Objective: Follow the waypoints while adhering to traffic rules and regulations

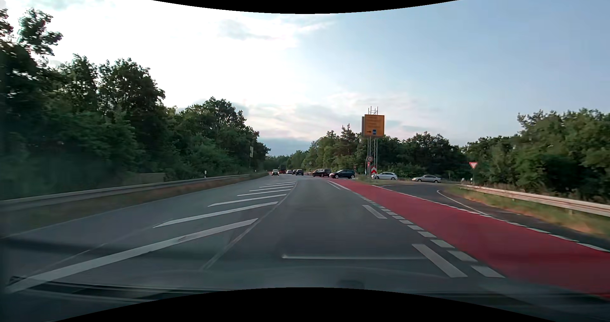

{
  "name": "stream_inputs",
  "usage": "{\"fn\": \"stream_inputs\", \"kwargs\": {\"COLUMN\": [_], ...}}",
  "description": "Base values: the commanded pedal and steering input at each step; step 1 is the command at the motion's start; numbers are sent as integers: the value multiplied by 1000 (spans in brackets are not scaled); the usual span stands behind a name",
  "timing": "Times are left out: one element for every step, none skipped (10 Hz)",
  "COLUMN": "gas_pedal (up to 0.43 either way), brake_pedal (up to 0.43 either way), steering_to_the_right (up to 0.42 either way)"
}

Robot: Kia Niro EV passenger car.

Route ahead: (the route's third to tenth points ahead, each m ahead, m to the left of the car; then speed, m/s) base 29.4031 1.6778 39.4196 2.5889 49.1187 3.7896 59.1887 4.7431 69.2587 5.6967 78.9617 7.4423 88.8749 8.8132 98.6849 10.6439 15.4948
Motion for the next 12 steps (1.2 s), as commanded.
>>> {"fn": "stream_inputs", "kwargs": {"gas_pedal": [87, 87, 87, 87, 87, 87, 87, 87, 87, 87, 87, 87], "brake_pedal": [0, 0, 0, 0, 0, 0, 0, 0, 0, 0, 0, 0], "steering_to_the_right": [-15, -16, -15, -15, -14, -14, -14, -14, -14, -14, -14, -14]}}
